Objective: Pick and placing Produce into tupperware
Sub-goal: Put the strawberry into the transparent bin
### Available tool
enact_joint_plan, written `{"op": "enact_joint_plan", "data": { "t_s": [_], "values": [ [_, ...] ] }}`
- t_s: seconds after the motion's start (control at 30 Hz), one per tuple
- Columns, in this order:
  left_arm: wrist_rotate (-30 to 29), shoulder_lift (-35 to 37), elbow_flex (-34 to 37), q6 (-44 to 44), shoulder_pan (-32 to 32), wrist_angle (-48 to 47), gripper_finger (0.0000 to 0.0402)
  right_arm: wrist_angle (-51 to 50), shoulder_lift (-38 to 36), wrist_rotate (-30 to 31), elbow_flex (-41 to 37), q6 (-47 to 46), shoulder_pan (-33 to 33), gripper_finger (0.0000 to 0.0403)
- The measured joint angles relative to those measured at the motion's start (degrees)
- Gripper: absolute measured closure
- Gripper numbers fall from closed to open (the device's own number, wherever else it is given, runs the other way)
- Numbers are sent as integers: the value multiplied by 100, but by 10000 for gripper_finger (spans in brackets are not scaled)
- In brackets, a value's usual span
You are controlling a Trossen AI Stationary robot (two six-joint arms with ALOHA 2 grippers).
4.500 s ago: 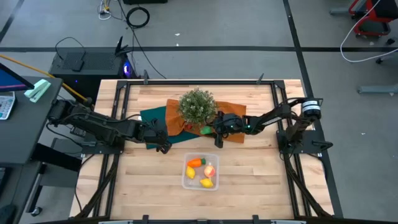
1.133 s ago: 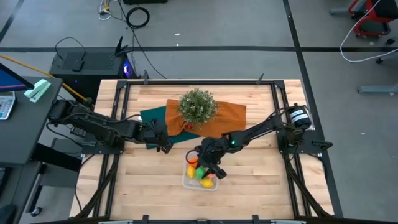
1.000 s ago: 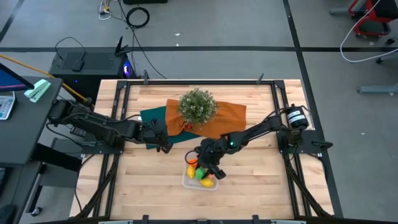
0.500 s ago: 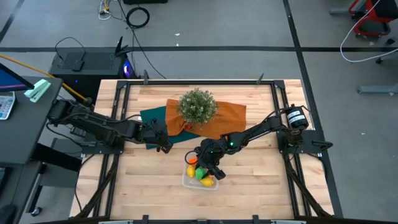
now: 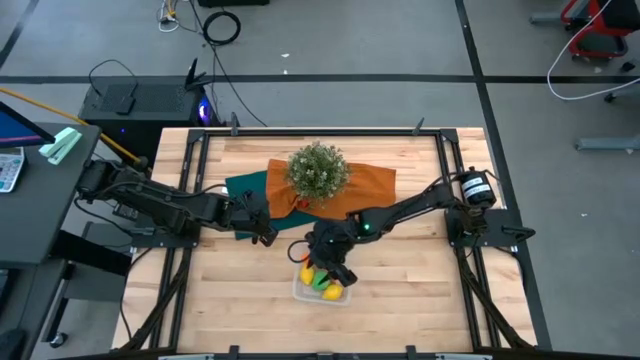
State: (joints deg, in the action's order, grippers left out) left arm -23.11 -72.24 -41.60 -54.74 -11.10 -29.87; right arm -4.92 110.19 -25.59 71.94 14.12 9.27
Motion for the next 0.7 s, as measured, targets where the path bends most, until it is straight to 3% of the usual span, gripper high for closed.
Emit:
{"op": "enact_joint_plan", "data": {
  "t_s": [0.13,0.43,0.7],
  "values": [
    [0,1,0,2,1,0,326,-1073,-2,190,357,600,-152,173],
    [1,-1,0,-4,1,-33,328,-2761,-526,91,355,518,-679,204],
    [-39,-1,0,-1,1,-51,324,-2288,-1503,-238,350,157,-721,229]
  ]
}}
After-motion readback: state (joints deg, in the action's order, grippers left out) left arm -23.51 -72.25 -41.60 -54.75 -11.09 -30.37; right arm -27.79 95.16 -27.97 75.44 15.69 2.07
